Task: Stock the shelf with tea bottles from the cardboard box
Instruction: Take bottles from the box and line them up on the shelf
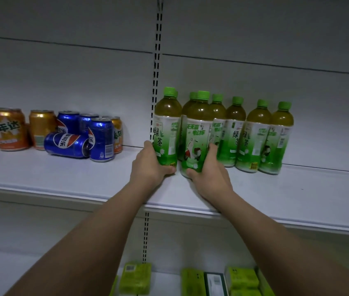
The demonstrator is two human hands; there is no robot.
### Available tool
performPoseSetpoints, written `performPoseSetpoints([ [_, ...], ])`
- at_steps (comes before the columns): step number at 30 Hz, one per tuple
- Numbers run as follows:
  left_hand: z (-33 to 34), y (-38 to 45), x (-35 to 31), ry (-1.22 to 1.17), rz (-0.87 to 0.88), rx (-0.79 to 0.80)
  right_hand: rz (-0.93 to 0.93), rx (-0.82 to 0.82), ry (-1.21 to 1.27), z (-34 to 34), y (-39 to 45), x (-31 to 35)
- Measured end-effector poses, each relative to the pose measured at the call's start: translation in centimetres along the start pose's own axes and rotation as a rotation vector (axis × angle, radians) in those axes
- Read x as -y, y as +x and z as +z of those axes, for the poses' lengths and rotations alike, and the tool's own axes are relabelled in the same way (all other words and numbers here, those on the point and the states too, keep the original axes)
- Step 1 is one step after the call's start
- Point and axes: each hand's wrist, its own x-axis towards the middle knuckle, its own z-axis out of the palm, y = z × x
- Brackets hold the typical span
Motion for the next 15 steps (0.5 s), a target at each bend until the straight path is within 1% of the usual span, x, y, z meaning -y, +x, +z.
performPoseSetpoints([
  [6,1.3,1.8,1.0,-0.039,0.027,-0.015,-0.018,-0.025,-0.061,2.4,2.8,0.2],
  [10,1.4,1.9,1.6,-0.024,0.037,-0.023,0.005,-0.036,0.094,2.7,3.1,-0.6],
  [15,1.0,1.6,1.3,-0.040,0.024,-0.019,-0.037,-0.057,0.016,2.6,3.0,-0.7],
])
